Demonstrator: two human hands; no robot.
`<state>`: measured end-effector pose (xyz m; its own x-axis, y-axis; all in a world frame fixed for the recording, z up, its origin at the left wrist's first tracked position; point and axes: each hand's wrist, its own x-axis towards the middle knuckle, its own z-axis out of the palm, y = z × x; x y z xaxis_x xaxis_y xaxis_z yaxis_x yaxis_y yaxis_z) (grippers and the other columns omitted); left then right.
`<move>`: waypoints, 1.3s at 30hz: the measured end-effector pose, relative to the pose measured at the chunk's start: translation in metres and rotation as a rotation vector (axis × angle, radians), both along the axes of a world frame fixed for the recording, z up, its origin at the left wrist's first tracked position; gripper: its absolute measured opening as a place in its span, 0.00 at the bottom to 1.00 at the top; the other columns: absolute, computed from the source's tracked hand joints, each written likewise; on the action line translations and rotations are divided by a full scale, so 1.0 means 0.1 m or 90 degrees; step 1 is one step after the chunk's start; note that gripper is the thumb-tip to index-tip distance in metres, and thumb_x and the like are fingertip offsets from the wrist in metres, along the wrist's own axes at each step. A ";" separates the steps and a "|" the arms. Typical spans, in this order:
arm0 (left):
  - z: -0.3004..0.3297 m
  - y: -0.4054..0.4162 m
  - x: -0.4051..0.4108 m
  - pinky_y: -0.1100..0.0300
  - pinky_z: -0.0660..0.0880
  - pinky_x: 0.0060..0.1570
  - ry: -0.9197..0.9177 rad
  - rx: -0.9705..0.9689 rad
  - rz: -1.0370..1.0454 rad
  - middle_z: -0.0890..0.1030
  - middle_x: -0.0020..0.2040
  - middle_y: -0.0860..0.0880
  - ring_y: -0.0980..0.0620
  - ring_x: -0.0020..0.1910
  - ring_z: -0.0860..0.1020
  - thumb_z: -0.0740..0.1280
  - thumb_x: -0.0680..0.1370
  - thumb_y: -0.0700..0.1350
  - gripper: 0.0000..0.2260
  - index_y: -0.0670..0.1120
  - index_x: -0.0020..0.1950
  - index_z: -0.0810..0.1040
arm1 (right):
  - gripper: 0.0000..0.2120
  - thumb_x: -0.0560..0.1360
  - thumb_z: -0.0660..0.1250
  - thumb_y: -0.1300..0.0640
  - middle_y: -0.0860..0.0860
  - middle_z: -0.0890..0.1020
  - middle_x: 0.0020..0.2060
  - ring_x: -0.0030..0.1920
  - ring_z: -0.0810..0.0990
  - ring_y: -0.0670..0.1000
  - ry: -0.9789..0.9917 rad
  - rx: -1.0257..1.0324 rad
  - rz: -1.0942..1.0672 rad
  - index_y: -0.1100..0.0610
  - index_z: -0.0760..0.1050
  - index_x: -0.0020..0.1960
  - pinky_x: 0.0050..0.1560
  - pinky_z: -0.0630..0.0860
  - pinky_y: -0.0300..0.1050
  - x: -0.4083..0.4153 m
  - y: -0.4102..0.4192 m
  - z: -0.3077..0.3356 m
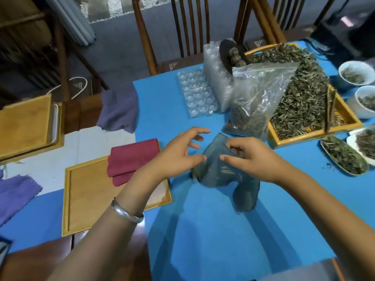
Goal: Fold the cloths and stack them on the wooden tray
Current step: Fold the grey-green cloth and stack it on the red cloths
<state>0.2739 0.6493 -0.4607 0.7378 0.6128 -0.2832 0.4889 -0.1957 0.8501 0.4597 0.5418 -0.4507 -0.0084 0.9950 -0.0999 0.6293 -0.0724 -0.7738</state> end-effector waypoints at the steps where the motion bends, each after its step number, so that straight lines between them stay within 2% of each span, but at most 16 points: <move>1: 0.07 -0.08 0.07 0.58 0.71 0.59 -0.027 0.000 -0.026 0.73 0.62 0.52 0.56 0.58 0.75 0.69 0.72 0.39 0.26 0.60 0.66 0.69 | 0.17 0.75 0.69 0.57 0.54 0.66 0.28 0.30 0.63 0.45 -0.021 -0.008 0.034 0.62 0.66 0.34 0.32 0.61 0.40 0.04 -0.08 0.05; 3: 0.19 -0.27 0.24 0.60 0.69 0.62 -0.048 -0.007 -0.090 0.71 0.65 0.54 0.60 0.63 0.72 0.65 0.70 0.39 0.29 0.64 0.65 0.69 | 0.17 0.75 0.69 0.57 0.47 0.62 0.27 0.29 0.62 0.47 -0.051 -0.029 0.089 0.59 0.65 0.34 0.31 0.59 0.40 0.12 -0.25 0.14; 5: 0.25 -0.48 0.43 0.61 0.67 0.63 -0.042 -0.024 -0.139 0.71 0.66 0.56 0.61 0.66 0.69 0.62 0.67 0.40 0.28 0.65 0.63 0.70 | 0.16 0.75 0.68 0.57 0.47 0.61 0.27 0.29 0.61 0.47 -0.045 -0.045 0.132 0.60 0.65 0.34 0.31 0.58 0.41 0.23 -0.43 0.21; 8: 0.24 -0.76 0.68 0.58 0.65 0.65 -0.013 -0.075 -0.139 0.73 0.66 0.53 0.58 0.66 0.69 0.61 0.65 0.42 0.21 0.60 0.54 0.73 | 0.15 0.75 0.69 0.57 0.51 0.62 0.28 0.29 0.61 0.46 -0.019 -0.066 0.185 0.64 0.69 0.37 0.32 0.58 0.41 0.45 -0.66 0.31; 11: 0.17 -0.96 0.80 0.52 0.67 0.59 -0.019 -0.139 -0.152 0.78 0.50 0.50 0.54 0.54 0.74 0.64 0.62 0.47 0.11 0.50 0.43 0.75 | 0.11 0.75 0.69 0.56 0.58 0.68 0.30 0.30 0.63 0.44 0.042 -0.099 0.199 0.63 0.74 0.39 0.32 0.60 0.39 0.66 -0.86 0.35; 14: 0.10 -1.13 0.80 0.51 0.66 0.47 -0.032 -0.196 -0.131 0.73 0.38 0.35 0.48 0.42 0.71 0.69 0.67 0.46 0.07 0.44 0.35 0.74 | 0.09 0.75 0.70 0.55 0.50 0.73 0.27 0.28 0.67 0.41 0.060 -0.142 0.187 0.59 0.77 0.38 0.30 0.63 0.35 0.88 -1.03 0.34; 17: -0.01 -1.25 0.74 0.58 0.68 0.48 -0.019 -0.211 -0.094 0.75 0.39 0.38 0.50 0.43 0.74 0.71 0.73 0.40 0.09 0.44 0.34 0.75 | 0.11 0.74 0.71 0.55 0.45 0.70 0.25 0.26 0.66 0.42 0.074 -0.188 0.193 0.61 0.77 0.38 0.29 0.62 0.33 1.08 -1.14 0.26; 20: -0.14 -1.35 0.65 0.72 0.66 0.56 0.005 -0.182 -0.074 0.76 0.49 0.45 0.60 0.49 0.76 0.71 0.73 0.36 0.13 0.48 0.32 0.75 | 0.11 0.74 0.71 0.57 0.44 0.70 0.25 0.25 0.66 0.41 0.124 -0.222 0.181 0.63 0.77 0.38 0.28 0.62 0.31 1.22 -1.23 0.16; 24: -0.29 -1.42 0.52 0.76 0.64 0.56 0.004 -0.134 -0.027 0.77 0.53 0.45 0.62 0.53 0.76 0.69 0.76 0.39 0.11 0.47 0.34 0.74 | 0.06 0.74 0.71 0.58 0.47 0.75 0.28 0.27 0.70 0.43 0.135 -0.254 0.167 0.59 0.80 0.39 0.30 0.66 0.35 1.35 -1.27 0.02; 27: -0.38 -1.40 0.37 0.75 0.63 0.58 -0.006 -0.058 -0.005 0.78 0.53 0.46 0.60 0.56 0.75 0.68 0.76 0.40 0.09 0.45 0.36 0.74 | 0.09 0.74 0.70 0.56 0.47 0.74 0.28 0.29 0.70 0.42 0.028 -0.287 0.219 0.58 0.77 0.37 0.34 0.67 0.39 1.46 -1.26 -0.04; 29: -0.41 -1.38 0.29 0.72 0.67 0.57 -0.009 -0.086 -0.002 0.80 0.53 0.47 0.60 0.55 0.77 0.68 0.77 0.42 0.09 0.44 0.36 0.75 | 0.07 0.74 0.70 0.56 0.50 0.77 0.30 0.30 0.73 0.42 0.029 -0.306 0.232 0.57 0.79 0.39 0.34 0.70 0.39 1.49 -1.26 -0.03; 31: -0.46 -1.39 0.29 0.60 0.74 0.53 -0.024 -0.134 0.040 0.82 0.48 0.41 0.58 0.51 0.80 0.66 0.78 0.42 0.10 0.41 0.38 0.75 | 0.03 0.75 0.70 0.56 0.55 0.81 0.34 0.32 0.76 0.44 0.091 -0.320 0.226 0.55 0.81 0.44 0.35 0.73 0.39 1.48 -1.24 0.00; 33: -0.49 -1.41 0.36 0.45 0.73 0.55 -0.001 -0.136 0.087 0.80 0.47 0.35 0.50 0.46 0.79 0.65 0.79 0.42 0.08 0.38 0.43 0.75 | 0.03 0.75 0.70 0.55 0.57 0.81 0.37 0.32 0.75 0.44 0.100 -0.314 0.232 0.51 0.82 0.47 0.35 0.73 0.40 1.41 -1.21 0.01; 34: -0.49 -1.44 0.40 0.44 0.73 0.55 0.009 -0.125 0.100 0.80 0.47 0.36 0.48 0.46 0.78 0.66 0.78 0.42 0.06 0.39 0.45 0.75 | 0.03 0.75 0.69 0.54 0.58 0.80 0.37 0.31 0.74 0.44 0.088 -0.309 0.239 0.49 0.82 0.47 0.35 0.71 0.40 1.37 -1.19 0.01; 36: -0.49 -1.47 0.50 0.55 0.73 0.57 -0.014 -0.114 0.090 0.78 0.54 0.44 0.53 0.53 0.77 0.68 0.77 0.42 0.06 0.46 0.51 0.74 | 0.04 0.76 0.69 0.54 0.60 0.79 0.38 0.32 0.72 0.46 0.073 -0.307 0.259 0.47 0.81 0.47 0.36 0.69 0.40 1.27 -1.14 0.01; 39: -0.39 -1.47 0.67 0.73 0.61 0.65 -0.030 -0.036 -0.062 0.68 0.69 0.56 0.64 0.69 0.64 0.73 0.72 0.50 0.23 0.59 0.64 0.70 | 0.04 0.76 0.68 0.55 0.56 0.77 0.34 0.30 0.69 0.42 0.052 -0.305 0.276 0.47 0.81 0.47 0.35 0.66 0.33 1.12 -1.07 0.02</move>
